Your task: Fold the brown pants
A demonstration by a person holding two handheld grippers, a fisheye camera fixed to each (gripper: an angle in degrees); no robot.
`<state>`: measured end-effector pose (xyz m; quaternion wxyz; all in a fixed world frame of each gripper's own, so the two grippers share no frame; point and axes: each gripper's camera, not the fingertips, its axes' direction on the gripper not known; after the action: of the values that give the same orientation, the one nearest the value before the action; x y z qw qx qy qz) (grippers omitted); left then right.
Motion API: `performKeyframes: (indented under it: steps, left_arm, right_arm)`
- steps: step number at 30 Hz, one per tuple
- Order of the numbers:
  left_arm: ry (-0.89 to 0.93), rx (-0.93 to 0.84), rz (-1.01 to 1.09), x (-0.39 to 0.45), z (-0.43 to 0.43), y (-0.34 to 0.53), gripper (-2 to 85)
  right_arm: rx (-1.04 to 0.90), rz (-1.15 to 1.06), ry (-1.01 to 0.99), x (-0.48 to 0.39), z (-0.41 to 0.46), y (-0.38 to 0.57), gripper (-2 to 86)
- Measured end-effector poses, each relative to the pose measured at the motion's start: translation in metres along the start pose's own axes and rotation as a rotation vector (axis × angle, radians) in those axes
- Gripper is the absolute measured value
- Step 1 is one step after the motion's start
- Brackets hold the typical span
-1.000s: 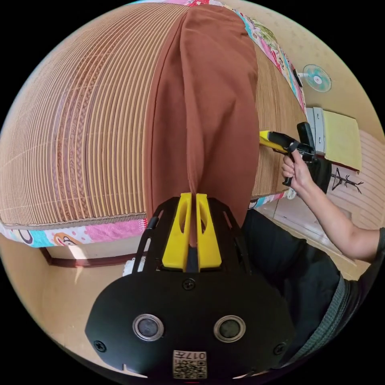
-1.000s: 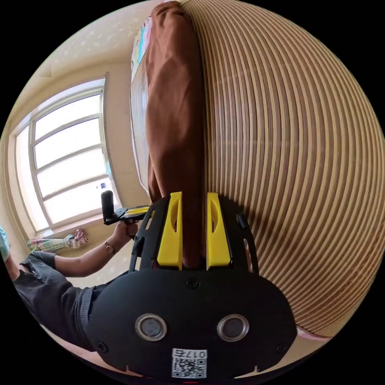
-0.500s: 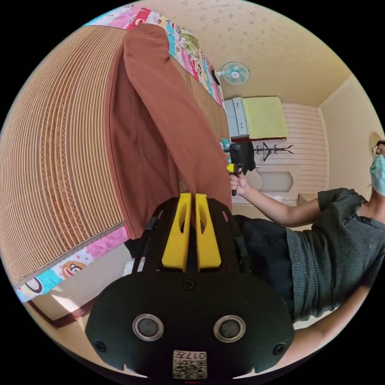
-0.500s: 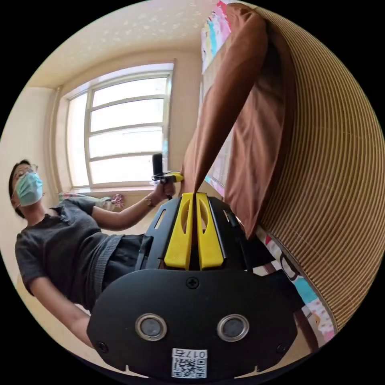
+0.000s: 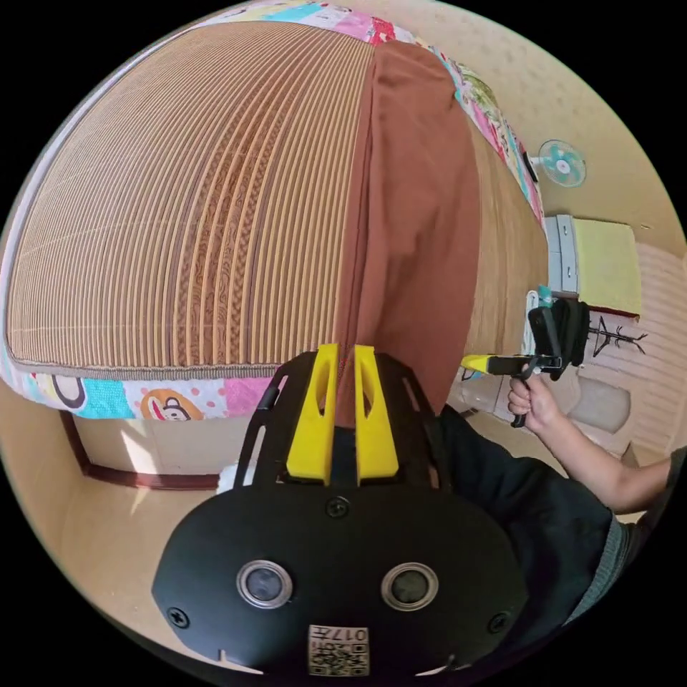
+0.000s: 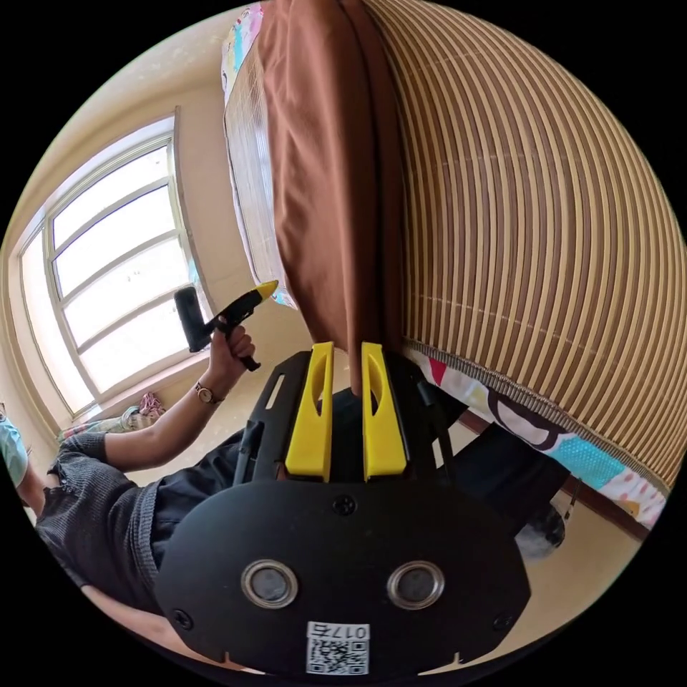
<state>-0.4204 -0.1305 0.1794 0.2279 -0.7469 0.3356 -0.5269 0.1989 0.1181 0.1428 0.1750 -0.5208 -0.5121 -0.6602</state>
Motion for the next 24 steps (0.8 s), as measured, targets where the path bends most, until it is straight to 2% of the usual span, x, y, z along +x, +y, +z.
performKeyframes:
  steps: [4, 7, 9, 10, 11, 12, 13, 14, 15, 16, 17, 18, 21, 24]
  left_arm:
    - [-0.059, 0.006, 0.025, 0.014, 0.003, -0.023, 8.6]
    - [-0.104, -0.103, 0.094, 0.029, 0.022, -0.038, 5.4]
    - [-0.123, -0.145, 0.157, 0.038, 0.014, -0.043, 2.1]
    - [-0.09, -0.149, 0.171, 0.038, 0.009, -0.044, 1.7]
    - [0.07, -0.154, 0.201, 0.032, -0.005, -0.045, 0.9]
    - [0.359, -0.116, 0.229, 0.019, -0.022, -0.044, 0.2]
    - [0.518, -0.083, 0.221, 0.008, -0.03, -0.043, 0.1]
    - [0.76, -0.011, 0.174, -0.018, -0.039, -0.039, -0.2]
    - [0.796, 0.043, 0.103, -0.044, -0.044, -0.033, -0.3]
    - [0.704, 0.047, 0.046, -0.055, -0.045, -0.029, -0.3]
    - [0.47, 0.025, -0.062, -0.072, -0.044, -0.023, -0.3]
    - [0.367, 0.013, -0.132, -0.083, -0.042, -0.021, -0.3]
    - [0.41, -0.077, -0.138, -0.081, -0.028, -0.033, 0.0]
    - [0.261, -0.136, -0.083, -0.055, -0.027, -0.046, 0.4]
  right_arm:
    - [-0.02, 0.009, -0.038, 0.006, 0.006, 0.006, 5.8]
    - [-0.041, 0.009, -0.033, 0.005, 0.007, 0.011, 3.6]
    - [-0.034, -0.067, -0.09, -0.003, 0.001, 0.016, 2.3]
    - [-0.02, -0.167, -0.198, -0.01, -0.005, 0.021, 1.7]
    - [-0.024, -0.228, -0.32, -0.012, -0.009, 0.024, 1.5]
    - [-0.027, -0.24, -0.364, -0.011, -0.011, 0.025, 1.4]
    - [-0.026, -0.241, -0.39, -0.009, -0.013, 0.027, 1.4]
    - [-0.025, -0.212, -0.34, -0.004, -0.015, 0.029, 1.4]
    - [-0.026, -0.193, -0.301, -0.002, -0.015, 0.029, 1.5]
    - [-0.031, -0.151, -0.23, 0.004, -0.016, 0.028, 1.8]
    - [-0.026, -0.103, -0.173, 0.012, -0.018, 0.027, 2.3]
    - [-0.016, -0.073, -0.144, 0.016, -0.02, 0.027, 2.9]
    - [0.075, 0.005, -0.039, 0.022, -0.035, 0.025, 6.2]
    - [0.153, -0.021, -0.026, 0.012, -0.044, 0.015, 8.4]
